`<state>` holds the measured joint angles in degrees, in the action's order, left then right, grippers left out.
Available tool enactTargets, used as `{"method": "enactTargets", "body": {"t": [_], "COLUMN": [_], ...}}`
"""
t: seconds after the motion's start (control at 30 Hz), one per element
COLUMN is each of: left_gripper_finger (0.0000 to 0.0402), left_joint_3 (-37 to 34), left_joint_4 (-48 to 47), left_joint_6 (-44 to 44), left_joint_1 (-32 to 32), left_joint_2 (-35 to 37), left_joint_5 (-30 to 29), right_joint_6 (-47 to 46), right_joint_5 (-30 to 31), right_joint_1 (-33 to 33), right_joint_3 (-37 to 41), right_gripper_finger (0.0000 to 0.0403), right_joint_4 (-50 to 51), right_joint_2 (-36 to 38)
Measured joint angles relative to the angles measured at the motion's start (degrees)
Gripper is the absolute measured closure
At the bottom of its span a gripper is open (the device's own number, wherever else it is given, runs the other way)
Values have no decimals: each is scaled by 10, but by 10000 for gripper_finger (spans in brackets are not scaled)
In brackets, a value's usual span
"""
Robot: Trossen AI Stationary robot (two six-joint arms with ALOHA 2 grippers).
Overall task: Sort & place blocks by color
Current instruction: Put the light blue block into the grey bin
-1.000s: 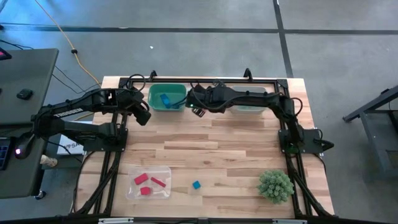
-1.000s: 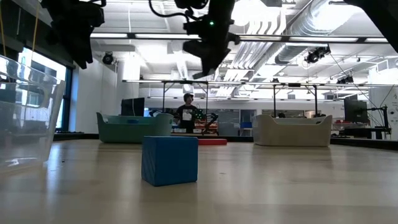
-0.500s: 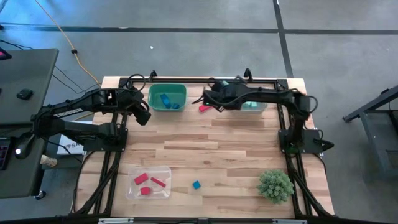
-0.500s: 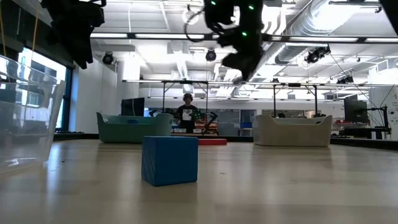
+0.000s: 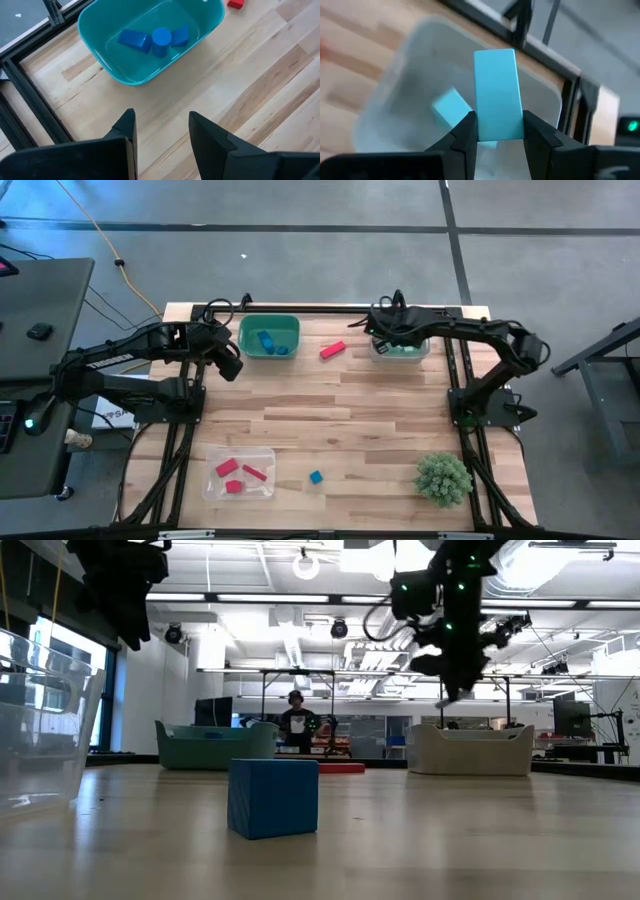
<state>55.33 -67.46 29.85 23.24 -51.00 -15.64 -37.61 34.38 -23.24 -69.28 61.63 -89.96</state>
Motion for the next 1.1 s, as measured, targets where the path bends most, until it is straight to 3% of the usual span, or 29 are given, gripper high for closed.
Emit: {"method": "enactTargets", "body": {"t": [0.17,0.4,0.8,1.1], "left_gripper_finger": [300,300,300,300], "left_joint_3": [0,0,0,0], "left_joint_4": [0,0,0,0], "left_joint_6": [1,1,15,14], "left_joint_1": [0,0,0,0], "left_joint_2": [0,0,0,0], "left_joint_5": [0,0,0,-2], "right_joint_6": [7,45,45,45], "right_joint_5": [-69,-110,-145,-166], "right_joint_1": [-47,-74,-75,-75], "right_joint_3": [27,61,137,139], "right_gripper_finger": [295,299,298,296], "right_joint_4": [-4,-30,-35,-67], "right_joint_2": [4,3,3,3]}}
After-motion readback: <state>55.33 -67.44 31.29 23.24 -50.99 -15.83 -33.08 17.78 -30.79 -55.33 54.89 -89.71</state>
